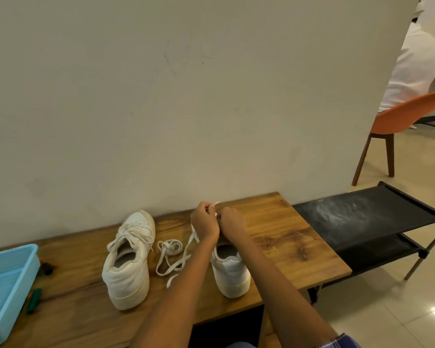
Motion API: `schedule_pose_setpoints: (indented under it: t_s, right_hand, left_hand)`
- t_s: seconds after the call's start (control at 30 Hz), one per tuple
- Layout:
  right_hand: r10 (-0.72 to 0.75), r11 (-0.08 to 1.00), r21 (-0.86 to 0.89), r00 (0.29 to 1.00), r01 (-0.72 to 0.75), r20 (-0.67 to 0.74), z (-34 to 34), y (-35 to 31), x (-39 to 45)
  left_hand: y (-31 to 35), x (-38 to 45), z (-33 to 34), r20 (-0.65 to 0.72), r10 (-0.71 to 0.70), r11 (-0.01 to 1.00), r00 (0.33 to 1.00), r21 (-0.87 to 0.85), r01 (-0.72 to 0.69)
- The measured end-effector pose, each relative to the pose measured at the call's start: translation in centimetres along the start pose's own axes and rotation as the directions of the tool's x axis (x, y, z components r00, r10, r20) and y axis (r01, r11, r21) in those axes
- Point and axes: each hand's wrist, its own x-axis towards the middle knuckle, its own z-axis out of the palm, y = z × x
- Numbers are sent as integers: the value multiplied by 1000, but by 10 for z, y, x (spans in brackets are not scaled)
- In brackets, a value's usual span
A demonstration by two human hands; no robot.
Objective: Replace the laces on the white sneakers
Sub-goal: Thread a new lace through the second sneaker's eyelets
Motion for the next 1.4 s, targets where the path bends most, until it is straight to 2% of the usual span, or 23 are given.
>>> schedule_pose_setpoints:
  t_s: [0.17,0.27,0.37,0.43,0.77,0.83,1.03,1.13,1.3,1.4]
  right_hand:
    - [35,982,184,999,-34,-1,2,10,5]
    - [76,954,290,997,-78,16,0,12,4]
    - [128,920,369,991,-133,36,-3,14,2]
    - [144,911,383,988,-151,47,-3,13,3]
    - [188,884,429,981,-188,43,0,12,1]
    - [186,885,427,982,-185,39,-1,11,1]
    - [180,894,411,983,-177,31,-2,11,0]
    - [176,900,401,984,-173,30,-1,11,0]
    - [203,887,417,979,-199,36,0,12,1]
    - [160,910,382,986,-162,36,-1,12,0]
  left_hand:
    - [-1,-2,-10,-36,23,1000,999,10,-23]
    - [-4,1,-14,59,61,975,996,210,-72]
    - [-3,3,-16,207,72,907,976,394,-151]
    - [-4,3,-17,251,71,873,965,453,-182]
    - [-2,0,-17,272,-13,906,962,411,-104]
    - [0,-3,-13,310,-37,885,950,451,-113]
    - [0,-6,-6,246,-29,915,969,397,-74]
    - [1,-9,-3,346,-13,822,938,537,-187]
    - [-1,-2,-13,227,29,858,973,494,-141]
    - [2,-4,-17,229,12,855,973,502,-129]
